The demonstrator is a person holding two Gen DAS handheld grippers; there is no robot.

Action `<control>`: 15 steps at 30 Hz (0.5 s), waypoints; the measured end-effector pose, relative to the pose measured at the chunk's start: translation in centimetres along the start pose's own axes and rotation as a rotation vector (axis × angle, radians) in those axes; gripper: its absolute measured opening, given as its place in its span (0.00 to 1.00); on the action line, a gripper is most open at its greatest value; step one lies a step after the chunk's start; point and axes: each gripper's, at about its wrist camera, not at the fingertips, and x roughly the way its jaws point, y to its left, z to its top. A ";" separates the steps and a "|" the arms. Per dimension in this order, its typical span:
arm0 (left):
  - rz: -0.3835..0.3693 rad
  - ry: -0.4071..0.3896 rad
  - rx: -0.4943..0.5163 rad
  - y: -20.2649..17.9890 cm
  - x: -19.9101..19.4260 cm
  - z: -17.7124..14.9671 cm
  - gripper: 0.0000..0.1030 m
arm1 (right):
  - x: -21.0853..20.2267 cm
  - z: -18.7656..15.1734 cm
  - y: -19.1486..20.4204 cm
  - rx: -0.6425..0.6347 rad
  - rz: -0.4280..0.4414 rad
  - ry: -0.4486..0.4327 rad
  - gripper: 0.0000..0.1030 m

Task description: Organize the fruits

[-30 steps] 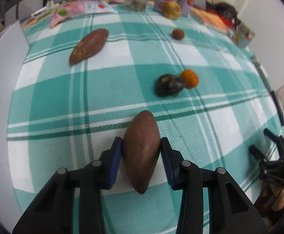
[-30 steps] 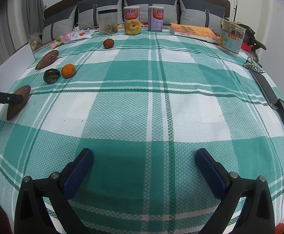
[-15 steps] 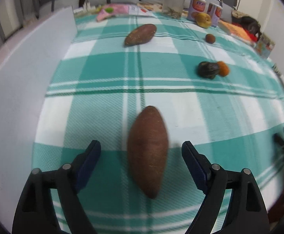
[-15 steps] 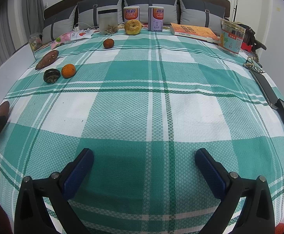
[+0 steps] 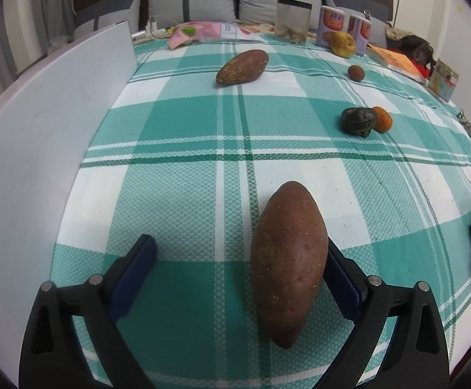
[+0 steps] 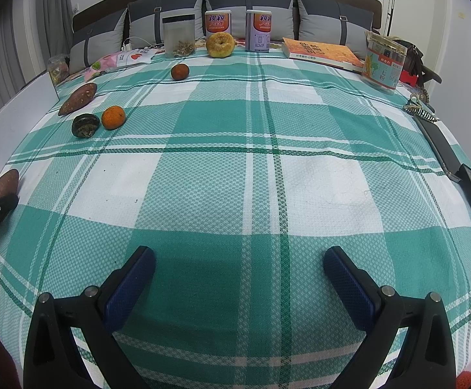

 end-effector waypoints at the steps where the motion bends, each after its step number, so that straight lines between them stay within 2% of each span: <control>1: 0.001 0.000 0.000 0.0 0.0 0.0 0.96 | 0.0 0.0 0.0 0.000 0.000 0.000 1.00; 15: 0.000 -0.001 0.001 0.1 -0.1 -0.1 0.96 | 0.0 -0.1 0.0 0.000 0.000 0.000 1.00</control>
